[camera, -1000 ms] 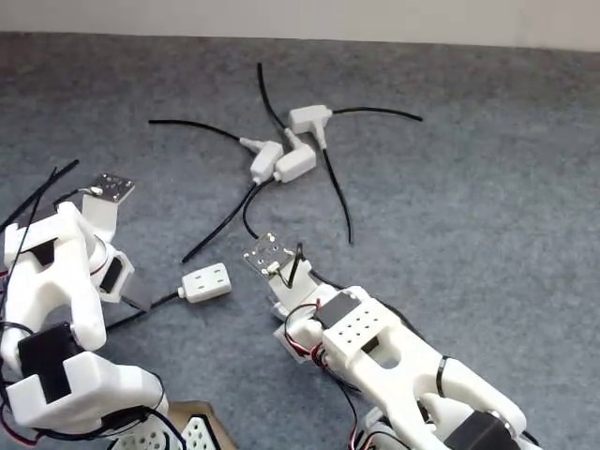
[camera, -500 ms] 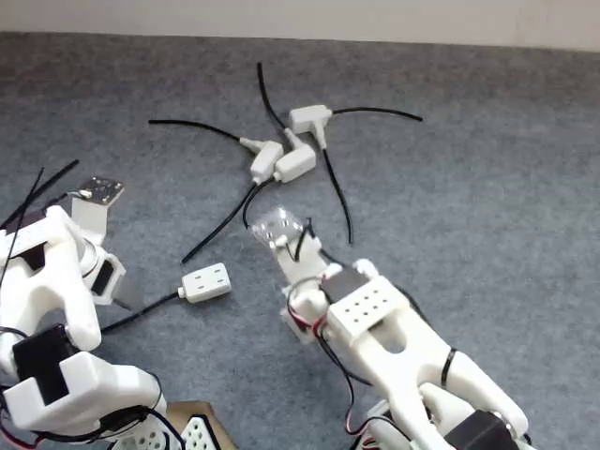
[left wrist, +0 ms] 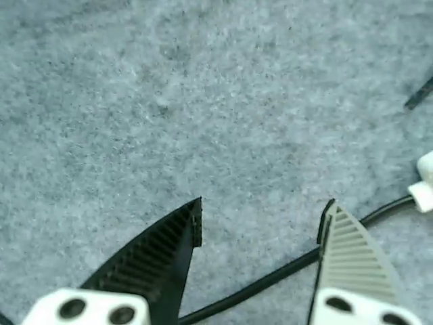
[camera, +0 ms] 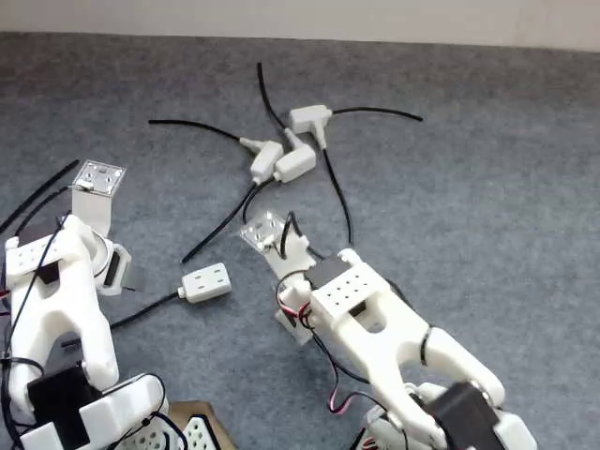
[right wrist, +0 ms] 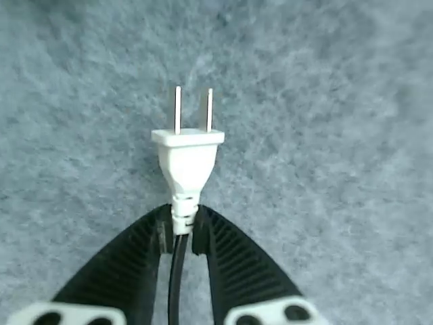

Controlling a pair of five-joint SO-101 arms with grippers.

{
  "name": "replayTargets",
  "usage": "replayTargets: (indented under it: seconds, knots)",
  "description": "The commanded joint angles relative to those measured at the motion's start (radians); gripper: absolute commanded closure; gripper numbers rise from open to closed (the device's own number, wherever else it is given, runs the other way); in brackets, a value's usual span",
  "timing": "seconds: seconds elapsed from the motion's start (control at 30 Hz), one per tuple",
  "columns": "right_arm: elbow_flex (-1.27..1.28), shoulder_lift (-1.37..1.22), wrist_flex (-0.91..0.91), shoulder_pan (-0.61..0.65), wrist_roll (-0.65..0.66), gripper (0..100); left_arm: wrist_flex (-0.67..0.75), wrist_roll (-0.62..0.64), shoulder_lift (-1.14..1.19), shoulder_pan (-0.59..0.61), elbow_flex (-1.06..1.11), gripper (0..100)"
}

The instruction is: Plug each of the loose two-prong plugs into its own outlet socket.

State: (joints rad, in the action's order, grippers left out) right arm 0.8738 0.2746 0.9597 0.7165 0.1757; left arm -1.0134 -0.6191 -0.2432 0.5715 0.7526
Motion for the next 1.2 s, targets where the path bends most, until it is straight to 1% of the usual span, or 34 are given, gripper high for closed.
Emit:
replayTargets:
  seconds: [0.0, 0.1, 0.27, 0.43, 0.5, 0.7, 0.8, 1.0, 1.17]
  knots:
    - [0.005, -0.053, -0.087, 0.012, 0.009, 99.1, 0.009, -0.008, -0.035, 0.022, -0.004, 71]
    - [0.005, -0.088, -0.087, 0.01, 0.009, 99.1, 0.008, -0.063, -0.035, 0.053, -0.004, 71]
    - [-0.002, -0.09, -0.087, 0.01, 0.009, 98.2, 0.014, -0.069, -0.035, 0.081, 0.005, 71]
    - [-0.022, -0.09, -0.085, 0.016, 0.009, 90.5, 0.015, -0.074, -0.035, 0.081, 0.03, 71]
    - [-0.022, -0.09, -0.085, 0.018, 0.009, 88.9, 0.015, -0.11, -0.035, 0.082, 0.031, 71]
    - [-0.025, -0.088, -0.076, 0.019, 0.009, 88.7, 0.015, -0.124, -0.035, 0.082, 0.035, 71]
    - [-0.073, -0.09, -0.05, 0.018, 0.006, 88.6, 0.015, -0.124, -0.035, 0.082, 0.035, 71]
    - [-0.114, -0.099, -0.051, 0.018, -0.031, 88.6, 0.015, -0.124, -0.035, 0.082, 0.035, 71]
    - [-0.104, -0.101, -0.107, 0.018, -0.071, 88.3, 0.015, -0.124, -0.035, 0.082, 0.035, 71]
